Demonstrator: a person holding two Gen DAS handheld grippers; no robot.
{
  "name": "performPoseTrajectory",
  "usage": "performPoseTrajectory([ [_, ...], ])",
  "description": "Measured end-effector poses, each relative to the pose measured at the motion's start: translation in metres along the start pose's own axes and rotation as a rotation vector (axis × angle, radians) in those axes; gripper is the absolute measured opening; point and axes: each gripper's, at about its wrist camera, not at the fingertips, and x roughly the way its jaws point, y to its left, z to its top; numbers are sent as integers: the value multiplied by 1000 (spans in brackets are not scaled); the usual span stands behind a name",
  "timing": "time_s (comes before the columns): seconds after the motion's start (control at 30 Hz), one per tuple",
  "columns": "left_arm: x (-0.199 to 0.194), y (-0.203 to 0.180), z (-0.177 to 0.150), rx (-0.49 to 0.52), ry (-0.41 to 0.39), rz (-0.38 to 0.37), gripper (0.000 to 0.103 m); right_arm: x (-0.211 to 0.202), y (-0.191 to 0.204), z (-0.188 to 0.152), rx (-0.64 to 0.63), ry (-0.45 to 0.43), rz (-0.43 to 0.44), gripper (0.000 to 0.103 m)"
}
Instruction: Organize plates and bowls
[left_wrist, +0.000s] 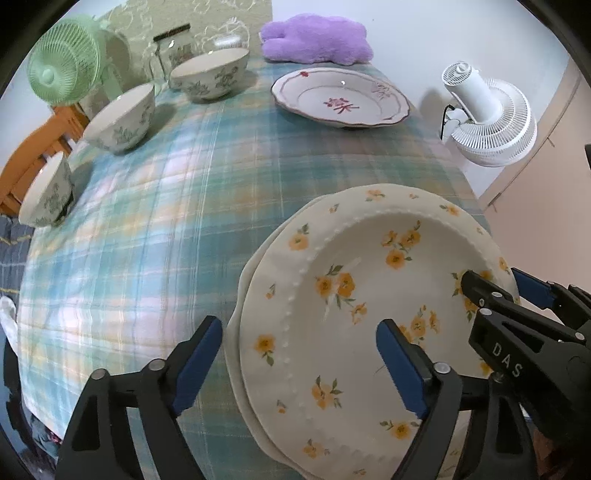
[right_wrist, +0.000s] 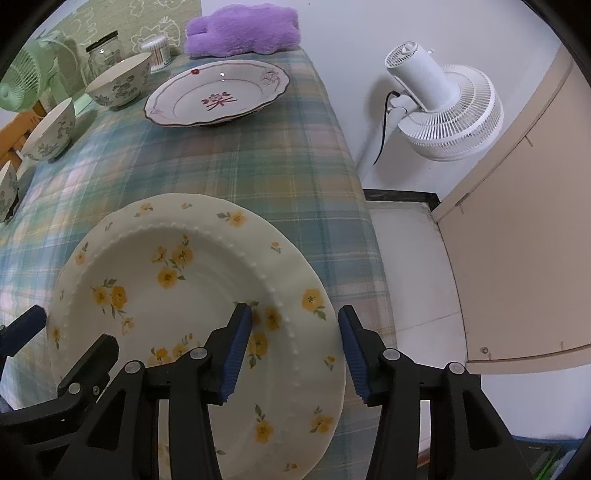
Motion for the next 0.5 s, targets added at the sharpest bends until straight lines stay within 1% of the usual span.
performPoseTrajectory([
  [0.1, -2, 5, -1, 1, -5, -8, 89, -4, -1, -2, 24, 13, -3, 54],
  [0.17, -6, 8, -1, 11, -18, -16, 89, -11, 0, -4, 38, -4, 0, 66],
  [0.2, -10, 10, -1, 19, -30, -21, 90, -16, 1, -5, 45, -17, 1, 67],
  [0.3, -21, 18, -1, 22, -51, -34, 90, -33, 6, -6, 60, -52, -14, 69],
  [0.4, -34, 23, 0, 35, -74, -50, 92, -51, 10, -5, 78, -77, -5, 69],
  [0.5, -51, 26, 8, 57, -114, -64, 92, -72, 14, 0, 94, -113, 2, 69],
])
